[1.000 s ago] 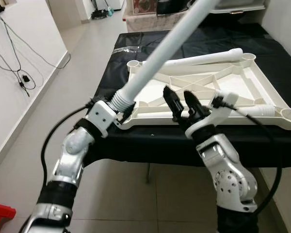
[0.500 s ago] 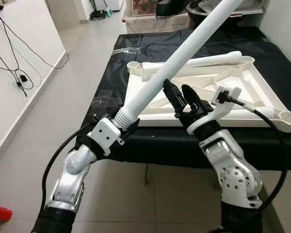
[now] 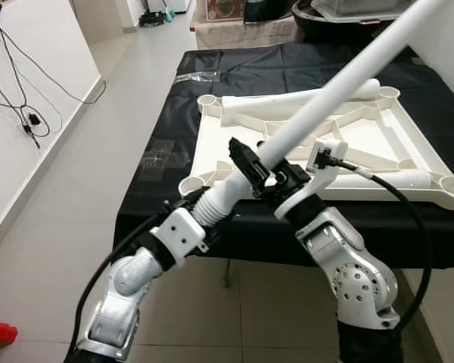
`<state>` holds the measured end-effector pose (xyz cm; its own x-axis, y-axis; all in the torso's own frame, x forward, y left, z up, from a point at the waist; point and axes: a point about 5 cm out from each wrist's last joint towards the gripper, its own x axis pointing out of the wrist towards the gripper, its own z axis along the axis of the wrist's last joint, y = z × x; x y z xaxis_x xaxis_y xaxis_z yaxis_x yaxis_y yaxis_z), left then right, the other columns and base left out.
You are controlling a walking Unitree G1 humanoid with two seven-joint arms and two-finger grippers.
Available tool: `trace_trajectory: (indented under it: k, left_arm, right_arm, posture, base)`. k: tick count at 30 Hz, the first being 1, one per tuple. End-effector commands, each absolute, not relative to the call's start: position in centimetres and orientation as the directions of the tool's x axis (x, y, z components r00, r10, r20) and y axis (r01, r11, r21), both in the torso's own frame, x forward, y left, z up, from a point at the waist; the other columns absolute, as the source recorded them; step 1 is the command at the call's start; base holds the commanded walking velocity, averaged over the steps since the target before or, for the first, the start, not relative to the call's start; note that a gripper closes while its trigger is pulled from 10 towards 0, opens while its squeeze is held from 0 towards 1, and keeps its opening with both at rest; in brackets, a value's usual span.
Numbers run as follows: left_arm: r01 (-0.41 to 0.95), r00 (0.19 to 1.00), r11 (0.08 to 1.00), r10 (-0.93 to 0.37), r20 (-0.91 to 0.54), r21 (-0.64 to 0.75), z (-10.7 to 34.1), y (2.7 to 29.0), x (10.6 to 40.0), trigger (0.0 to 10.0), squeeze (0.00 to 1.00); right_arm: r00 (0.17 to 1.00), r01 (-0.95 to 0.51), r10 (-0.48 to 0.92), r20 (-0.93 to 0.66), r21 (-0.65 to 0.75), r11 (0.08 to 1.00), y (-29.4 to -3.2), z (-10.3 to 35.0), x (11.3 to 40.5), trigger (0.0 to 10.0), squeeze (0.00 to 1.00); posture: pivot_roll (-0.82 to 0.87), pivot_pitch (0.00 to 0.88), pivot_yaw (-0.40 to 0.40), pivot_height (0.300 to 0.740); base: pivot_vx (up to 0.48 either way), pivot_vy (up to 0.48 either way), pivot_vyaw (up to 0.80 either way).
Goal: Building children table
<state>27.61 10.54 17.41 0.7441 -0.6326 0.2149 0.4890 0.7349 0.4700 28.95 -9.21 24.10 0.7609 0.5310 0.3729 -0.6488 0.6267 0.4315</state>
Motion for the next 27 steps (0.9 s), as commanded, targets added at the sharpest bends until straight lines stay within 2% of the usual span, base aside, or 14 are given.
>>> trace_trajectory:
  k: [1,7,27]
  left_arm:
    - [0.488,0.747,0.734,-0.631,0.208,0.473,17.3,10.5,27.3,10.0,0.0]
    - [0.523,0.734,0.715,-0.655,0.182,0.463,16.7,9.7,26.0,10.0,0.0]
    - [0.558,0.719,0.688,-0.68,0.144,0.465,16.0,9.7,24.8,10.0,0.0]
  right_arm:
    - [0.755,-0.655,0.55,0.357,0.434,0.619,-8.9,23.7,28.7,10.0,0.0]
    - [0.769,-0.638,0.547,0.332,0.461,0.617,-9.2,22.9,28.9,10.0,0.0]
    - [0.748,-0.653,0.59,0.304,0.499,0.57,-10.0,21.9,28.7,10.0,0.0]
  posture:
    - [0.04,0.122,0.038,0.74]
    - [0.04,0.123,0.039,0.74]
    - [0.05,0.123,0.038,0.74]
  base:
    - [0.0,0.0,0.0]
    - [0.0,0.0,0.0]
    - [0.0,0.0,0.0]
